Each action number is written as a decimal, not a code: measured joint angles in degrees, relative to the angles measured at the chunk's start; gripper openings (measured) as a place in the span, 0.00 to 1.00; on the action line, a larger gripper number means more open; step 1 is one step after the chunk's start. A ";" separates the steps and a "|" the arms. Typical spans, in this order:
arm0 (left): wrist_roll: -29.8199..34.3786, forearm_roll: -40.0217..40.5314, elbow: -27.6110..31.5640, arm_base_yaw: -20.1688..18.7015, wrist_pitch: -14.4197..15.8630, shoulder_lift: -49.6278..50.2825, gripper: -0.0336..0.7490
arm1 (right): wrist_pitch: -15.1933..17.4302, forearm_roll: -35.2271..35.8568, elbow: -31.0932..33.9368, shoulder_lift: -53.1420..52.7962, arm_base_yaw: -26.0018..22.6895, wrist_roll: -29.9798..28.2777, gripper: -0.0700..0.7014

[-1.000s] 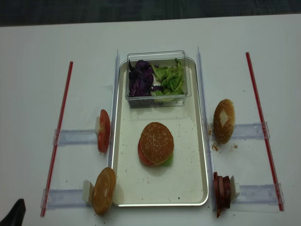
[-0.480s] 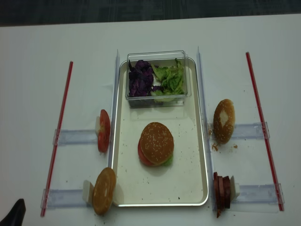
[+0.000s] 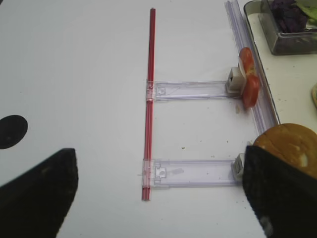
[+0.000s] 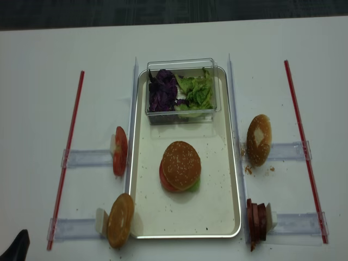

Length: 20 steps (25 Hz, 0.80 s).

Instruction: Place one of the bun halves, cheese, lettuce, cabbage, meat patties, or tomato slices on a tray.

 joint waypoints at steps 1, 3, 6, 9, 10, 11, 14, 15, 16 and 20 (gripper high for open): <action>0.00 0.00 0.00 0.00 0.00 0.00 0.83 | 0.00 0.00 0.00 0.00 0.00 0.00 0.91; 0.00 0.00 0.00 0.00 0.00 0.00 0.83 | 0.00 -0.11 0.00 0.00 0.00 0.00 0.91; 0.00 0.00 0.00 0.00 0.00 0.00 0.83 | 0.00 -0.11 0.00 0.00 0.00 0.00 0.91; 0.00 0.00 0.00 0.00 0.00 0.00 0.83 | 0.00 -0.11 0.00 0.00 0.00 0.00 0.91; 0.00 0.00 0.00 0.00 0.00 0.00 0.83 | 0.00 -0.11 0.00 0.00 0.00 0.00 0.91; 0.00 0.00 0.00 0.00 0.00 0.00 0.83 | 0.00 -0.11 0.00 0.00 0.00 0.00 0.91; 0.00 0.00 0.00 0.00 0.00 0.00 0.83 | 0.00 -0.11 0.00 0.00 0.00 0.00 0.91; 0.00 0.00 0.00 0.00 0.00 0.00 0.83 | 0.00 -0.11 0.00 0.00 0.00 0.00 0.91; 0.00 0.00 0.00 0.00 0.00 0.00 0.83 | 0.00 -0.11 0.00 0.00 0.00 0.00 0.91; 0.00 0.00 0.00 0.00 0.00 0.00 0.83 | 0.00 -0.11 0.00 0.00 0.00 0.00 0.91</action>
